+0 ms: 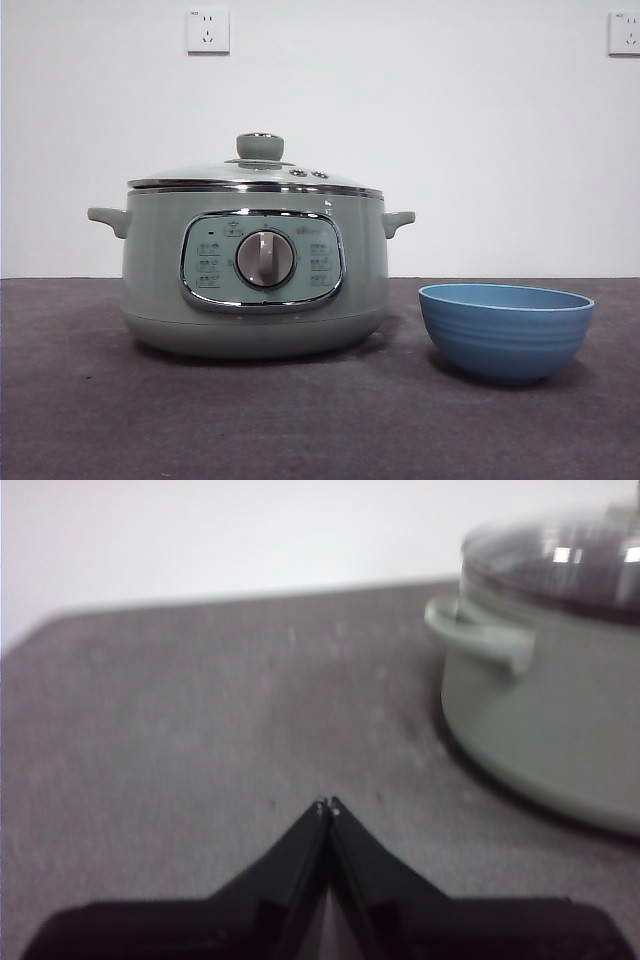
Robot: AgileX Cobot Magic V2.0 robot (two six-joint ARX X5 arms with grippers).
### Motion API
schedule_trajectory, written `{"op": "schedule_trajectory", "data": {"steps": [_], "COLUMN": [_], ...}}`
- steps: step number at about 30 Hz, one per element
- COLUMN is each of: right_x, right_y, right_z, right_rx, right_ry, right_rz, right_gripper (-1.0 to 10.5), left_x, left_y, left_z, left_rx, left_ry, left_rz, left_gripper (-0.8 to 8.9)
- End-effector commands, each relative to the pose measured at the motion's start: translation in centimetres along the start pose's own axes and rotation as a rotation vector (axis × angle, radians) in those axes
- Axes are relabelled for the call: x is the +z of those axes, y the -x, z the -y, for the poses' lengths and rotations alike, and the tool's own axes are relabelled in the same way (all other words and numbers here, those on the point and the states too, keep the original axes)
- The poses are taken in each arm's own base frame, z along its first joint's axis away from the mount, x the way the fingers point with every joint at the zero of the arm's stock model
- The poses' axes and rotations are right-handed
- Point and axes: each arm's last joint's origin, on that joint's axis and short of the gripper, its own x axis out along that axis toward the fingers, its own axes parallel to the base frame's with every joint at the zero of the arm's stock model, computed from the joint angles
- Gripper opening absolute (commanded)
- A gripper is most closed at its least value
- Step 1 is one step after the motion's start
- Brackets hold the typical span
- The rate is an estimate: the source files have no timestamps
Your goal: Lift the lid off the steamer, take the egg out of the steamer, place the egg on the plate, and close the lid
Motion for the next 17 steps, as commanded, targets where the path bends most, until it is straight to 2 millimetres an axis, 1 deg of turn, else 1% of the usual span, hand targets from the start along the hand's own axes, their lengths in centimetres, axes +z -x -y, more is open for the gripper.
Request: {"op": "schedule_trajectory", "data": {"steps": [1,17], "right_x": [0.1,0.1], "right_y": [0.12,0.12], "right_z": [-0.06,-0.06], "right_rx": [-0.001,-0.001], "right_ry": [-0.002,-0.002], "right_rz": [0.007,0.007], "right_gripper": [0.0,0.0], "left_x": [-0.49,-0.39], "left_y": [-0.13,-0.12], "left_z": [0.0,0.01], "left_rx": [-0.002,-0.007], "left_ry": [0.038,0.044], "left_rz": [-0.014,-0.006], "left_gripper": [-0.03,-0.03]}}
